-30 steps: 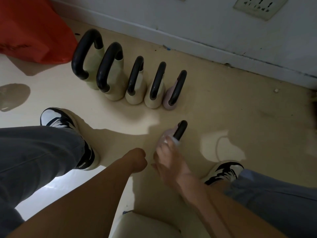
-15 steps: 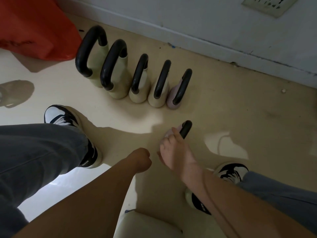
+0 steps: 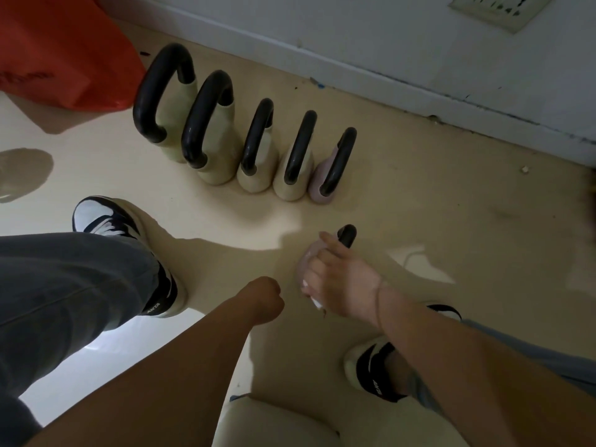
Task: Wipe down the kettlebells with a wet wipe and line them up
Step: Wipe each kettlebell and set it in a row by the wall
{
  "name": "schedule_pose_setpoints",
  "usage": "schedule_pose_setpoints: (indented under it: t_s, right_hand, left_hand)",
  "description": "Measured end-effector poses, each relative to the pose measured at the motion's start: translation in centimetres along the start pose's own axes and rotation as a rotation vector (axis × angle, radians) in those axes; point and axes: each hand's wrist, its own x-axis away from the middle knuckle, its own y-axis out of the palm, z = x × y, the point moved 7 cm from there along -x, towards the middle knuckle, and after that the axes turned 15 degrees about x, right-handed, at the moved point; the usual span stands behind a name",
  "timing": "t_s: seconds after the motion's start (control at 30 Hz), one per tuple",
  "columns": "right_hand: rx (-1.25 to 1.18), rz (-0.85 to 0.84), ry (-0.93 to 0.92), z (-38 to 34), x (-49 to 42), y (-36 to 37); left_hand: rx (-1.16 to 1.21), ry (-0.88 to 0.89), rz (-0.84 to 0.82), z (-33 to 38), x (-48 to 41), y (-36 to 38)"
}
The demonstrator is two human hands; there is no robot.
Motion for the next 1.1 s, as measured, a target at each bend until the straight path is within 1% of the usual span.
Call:
schedule_pose_setpoints:
  t_s: [0.07,0.13,0.17,0.23,0.3,0.37,0.43,0.5,0.57,0.63,0.67,0.7,0.73,0.77,0.8,0.83,0.87,0.9,0.93,0.97,1.03,1.07,1.1]
  right_hand:
    - [-0.173,0.076,0.223,3.1,0.9,0.3]
    - [-0.354,0.011,0.422,5.2,1.9,1.8]
    - [-0.469,-0.032,0.494,5.6,2.1,2.9]
    - [-0.806,-0.088,0.704,6.1,2.4,4.6]
    - [-1.195,-0.144,0.968,6.1,2.4,6.1]
    - [-1.542,-0.200,1.184,6.2,1.9,6.9]
    - [-1.746,-0.276,1.305,6.8,1.7,6.9]
    - [-1.898,-0.311,1.356,7.4,1.5,6.0]
    - [-1.932,-0.331,1.420,7.7,1.0,6.2]
    - [-1.944,-0.238,1.614,6.4,0.7,6.8]
    - [-1.916,-0.183,1.657,5.8,0.7,6.6]
    - [-1.847,-0.106,1.670,5.0,0.8,6.0]
    - [-1.794,-0.091,1.679,3.8,0.8,5.4]
    - [-1.808,-0.104,1.689,3.1,1.0,4.3]
    - [-1.717,-0.168,1.664,2.1,1.1,3.7]
    - [-1.732,-0.146,1.717,1.0,1.2,3.6]
    - [-1.943,-0.067,1.766,-0.7,1.0,3.5]
    - [-1.967,0.005,1.778,-1.4,1.1,2.7]
    - [-1.912,-0.038,1.806,-2.4,1.1,2.5]
    - [-1.887,-0.034,1.753,-2.7,0.8,1.9]
    - [-1.753,-0.067,1.639,-4.2,0.5,1.7]
    - [-1.657,-0.096,1.619,-4.8,0.8,1.9]
    - [-1.614,-0.122,1.586,-5.4,1.1,1.9]
  left_hand:
    - [0.005,-0.002,-0.002,0.5,0.3,0.2]
    - [0.009,0.008,0.010,0.8,0.4,0.2]
    - [0.014,0.011,0.020,0.9,0.5,0.2]
    - [0.042,0.033,0.058,1.5,0.6,0.1]
    - [0.097,0.079,0.140,2.6,0.5,-0.6]
    - [0.161,0.112,0.214,3.8,0.3,-1.6]
    - [0.205,0.134,0.222,5.2,0.1,-2.1]
    - [0.233,0.148,0.163,6.5,0.1,-1.8]
    - [0.254,0.140,0.100,6.9,0.0,-1.0]
    - [0.350,0.112,0.034,6.1,-0.3,0.0]
    - [0.404,0.099,0.009,5.6,-0.5,0.3]
    - [0.444,0.097,-0.012,5.2,-0.6,0.3]
    - [0.467,0.098,-0.033,5.1,-0.5,0.3]
    - [0.487,0.103,-0.049,5.0,-0.3,0.1]
    - [0.509,0.104,-0.059,4.9,-0.1,0.0]
    - [0.540,0.111,-0.065,4.9,0.0,-0.2]
    - [0.574,0.115,-0.070,4.9,0.2,-0.2]
    - [0.606,0.113,-0.079,4.9,0.3,-0.1]
    - [0.632,0.106,-0.092,5.0,0.5,0.1]
    - [0.654,0.104,-0.099,5.0,0.7,0.2]
    - [0.626,0.124,-0.079,5.0,0.8,0.0]
    - [0.566,0.134,-0.056,4.9,0.9,-0.2]
    - [0.495,0.134,-0.029,4.5,0.8,-0.3]
